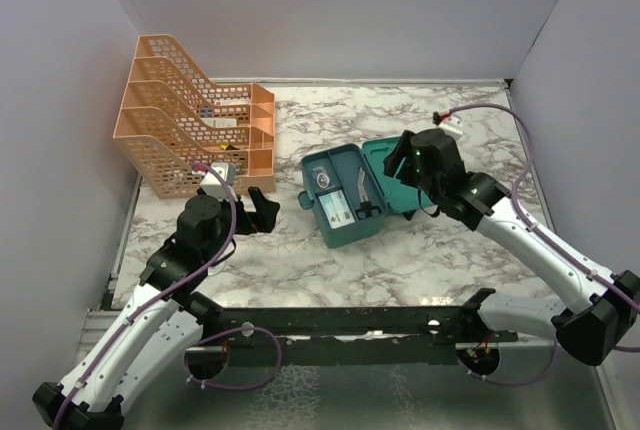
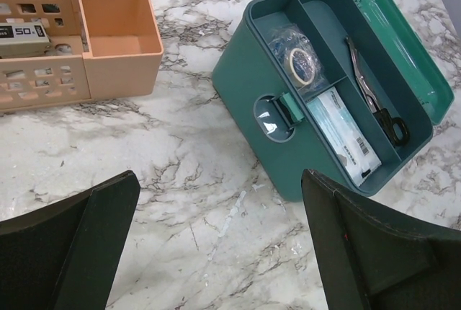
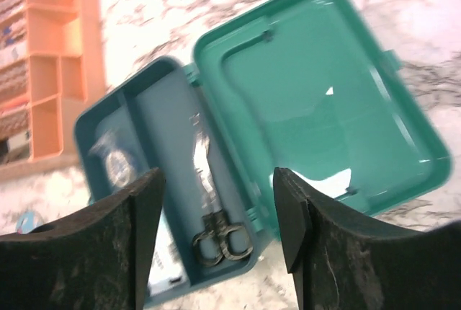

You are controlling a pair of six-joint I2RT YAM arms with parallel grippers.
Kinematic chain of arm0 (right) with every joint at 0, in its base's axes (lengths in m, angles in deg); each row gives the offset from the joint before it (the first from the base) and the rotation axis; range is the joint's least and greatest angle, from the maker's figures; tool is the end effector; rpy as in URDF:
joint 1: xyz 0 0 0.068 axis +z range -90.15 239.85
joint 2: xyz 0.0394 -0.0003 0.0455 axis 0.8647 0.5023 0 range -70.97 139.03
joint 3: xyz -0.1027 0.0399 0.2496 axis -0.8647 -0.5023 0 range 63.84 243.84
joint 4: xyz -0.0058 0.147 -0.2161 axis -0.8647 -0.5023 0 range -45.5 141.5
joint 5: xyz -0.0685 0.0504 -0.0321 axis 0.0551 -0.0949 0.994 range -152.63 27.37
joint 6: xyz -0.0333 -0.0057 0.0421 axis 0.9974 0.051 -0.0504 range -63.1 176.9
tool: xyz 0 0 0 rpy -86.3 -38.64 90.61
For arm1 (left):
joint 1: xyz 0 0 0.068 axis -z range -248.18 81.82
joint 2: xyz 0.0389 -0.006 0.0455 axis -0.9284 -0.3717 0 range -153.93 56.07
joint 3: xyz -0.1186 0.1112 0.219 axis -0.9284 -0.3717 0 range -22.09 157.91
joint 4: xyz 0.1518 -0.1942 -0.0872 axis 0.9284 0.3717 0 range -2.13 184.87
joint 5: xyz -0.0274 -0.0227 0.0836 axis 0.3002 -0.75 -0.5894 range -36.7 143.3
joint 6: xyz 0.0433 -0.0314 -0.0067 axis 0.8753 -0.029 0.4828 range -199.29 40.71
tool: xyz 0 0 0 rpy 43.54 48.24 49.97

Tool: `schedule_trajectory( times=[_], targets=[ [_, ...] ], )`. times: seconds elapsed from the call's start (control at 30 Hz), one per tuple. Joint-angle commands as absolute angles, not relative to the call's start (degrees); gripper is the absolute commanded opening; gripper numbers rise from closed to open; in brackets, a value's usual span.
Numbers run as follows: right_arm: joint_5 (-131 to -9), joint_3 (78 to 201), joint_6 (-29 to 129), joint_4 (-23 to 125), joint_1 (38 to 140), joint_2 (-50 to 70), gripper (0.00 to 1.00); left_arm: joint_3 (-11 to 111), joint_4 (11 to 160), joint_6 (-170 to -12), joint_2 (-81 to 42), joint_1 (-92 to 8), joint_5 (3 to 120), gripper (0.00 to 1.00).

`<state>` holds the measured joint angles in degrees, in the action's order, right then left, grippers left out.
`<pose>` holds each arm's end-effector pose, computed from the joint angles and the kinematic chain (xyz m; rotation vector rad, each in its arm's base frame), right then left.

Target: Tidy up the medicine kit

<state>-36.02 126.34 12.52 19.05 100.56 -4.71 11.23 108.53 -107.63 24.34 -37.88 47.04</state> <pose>0.1980 0.1493 0.3365 0.3241 2.1239 0.3602 0.1247 -0.0684 0.2833 -0.0425 1.9450 -0.5855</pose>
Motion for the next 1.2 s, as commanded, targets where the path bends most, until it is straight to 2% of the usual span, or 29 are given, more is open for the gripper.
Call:
schedule_trajectory(
  times=[0.0,0.3,0.63,0.9,1.17],
  targets=[
    [-43.07,123.28,13.13,21.58,90.36,-5.09,0.64,12.83,107.53,-106.24,24.75,-38.09,47.85,0.99],
    [-50.22,114.45,8.74,23.94,73.76,-7.94,0.68,11.59,103.76,-108.22,24.24,-38.12,53.35,0.99],
    [-43.32,104.43,-0.51,22.68,71.36,-13.25,0.68,11.41,101.74,-108.71,22.19,-38.1,55.59,0.99],
    [-53.26,99.81,1.65,31.97,70.54,-12.4,0.64,11.0,100.04,-110.96,22.05,-38.09,55.28,0.99],
    [-54.96,95.26,-3.6,35.59,70.48,-10.76,0.64,11.86,96.57,-112.53,18.41,-38.12,58.1,0.99]
  ],
)
